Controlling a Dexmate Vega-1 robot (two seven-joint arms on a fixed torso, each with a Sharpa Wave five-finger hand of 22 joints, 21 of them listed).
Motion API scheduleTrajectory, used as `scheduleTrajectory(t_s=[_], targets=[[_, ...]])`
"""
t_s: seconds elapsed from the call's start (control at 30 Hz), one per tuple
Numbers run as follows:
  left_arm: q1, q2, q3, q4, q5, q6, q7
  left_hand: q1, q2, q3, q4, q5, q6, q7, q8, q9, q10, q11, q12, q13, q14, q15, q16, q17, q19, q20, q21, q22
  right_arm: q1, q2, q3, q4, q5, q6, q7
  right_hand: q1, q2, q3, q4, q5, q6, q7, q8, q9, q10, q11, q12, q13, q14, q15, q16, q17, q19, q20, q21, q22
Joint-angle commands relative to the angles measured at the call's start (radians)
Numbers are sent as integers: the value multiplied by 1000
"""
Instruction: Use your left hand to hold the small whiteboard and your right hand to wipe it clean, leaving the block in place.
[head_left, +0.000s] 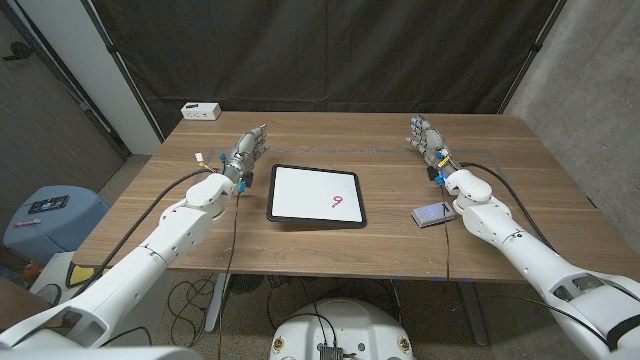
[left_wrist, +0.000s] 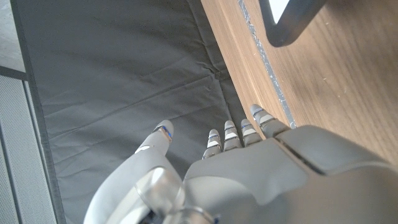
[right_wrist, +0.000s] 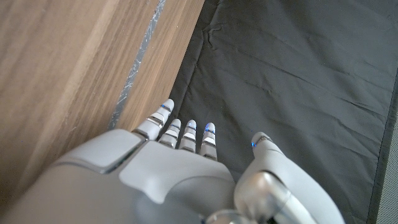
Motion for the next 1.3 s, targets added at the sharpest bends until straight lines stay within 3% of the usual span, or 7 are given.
scheduleTrajectory(t_s=[0.03,0.2,0.33,0.43,0.63,1.3], targets=[[19,84,-24,-138,-50,188,38,-1,-4,-9,3,3,-12,-10,-2,4,-10,-2,0,2,3,6,7,3,6,0,3,4,6,-13,2,-2,-18,20,-4,7,-3,7,-7,9,4,-10,0,4,11,3,3,2,8,-4,6,1,6,3,11,3],[17,105,-29,-180,-62,244,59,-5,-5,-11,5,3,-28,-19,-6,3,-18,-2,-3,1,1,6,6,4,4,1,2,4,17,-14,0,12,-28,34,2,13,-4,9,-13,9,10,-13,2,4,20,-1,6,2,20,-8,8,-1,13,0,12,3],[33,93,-36,-203,-57,238,103,-10,-7,-14,7,4,-36,-20,-5,3,-5,1,3,1,22,8,12,3,17,6,6,4,23,-17,1,21,-28,41,13,15,-5,11,-16,9,13,-13,2,4,21,-2,6,2,21,-10,8,-2,15,0,13,3],[36,105,-38,-231,-56,269,126,-25,-13,-23,15,4,-53,-36,-5,2,21,17,11,0,53,19,18,4,46,18,14,3,30,-16,1,34,-25,46,26,16,-5,11,-17,9,13,-13,2,4,22,-2,6,2,22,-10,8,-2,16,1,13,3],[35,135,-52,-279,-97,355,138,-35,-18,-29,18,5,-70,-38,-6,1,34,43,12,-2,84,40,20,3,69,33,18,3,45,-20,0,57,-20,49,54,18,-5,12,-20,9,13,-13,2,4,22,-2,6,2,23,-10,8,-2,16,1,12,3],[-28,240,-81,-359,-283,662,149,-56,-27,-42,25,7,-109,-1,-4,1,27,72,3,-4,98,62,13,3,92,78,17,3,76,-20,0,116,-7,58,108,23,-6,16,-27,9,13,-15,0,4,24,-5,4,2,26,-11,7,-3,17,1,11,3]])
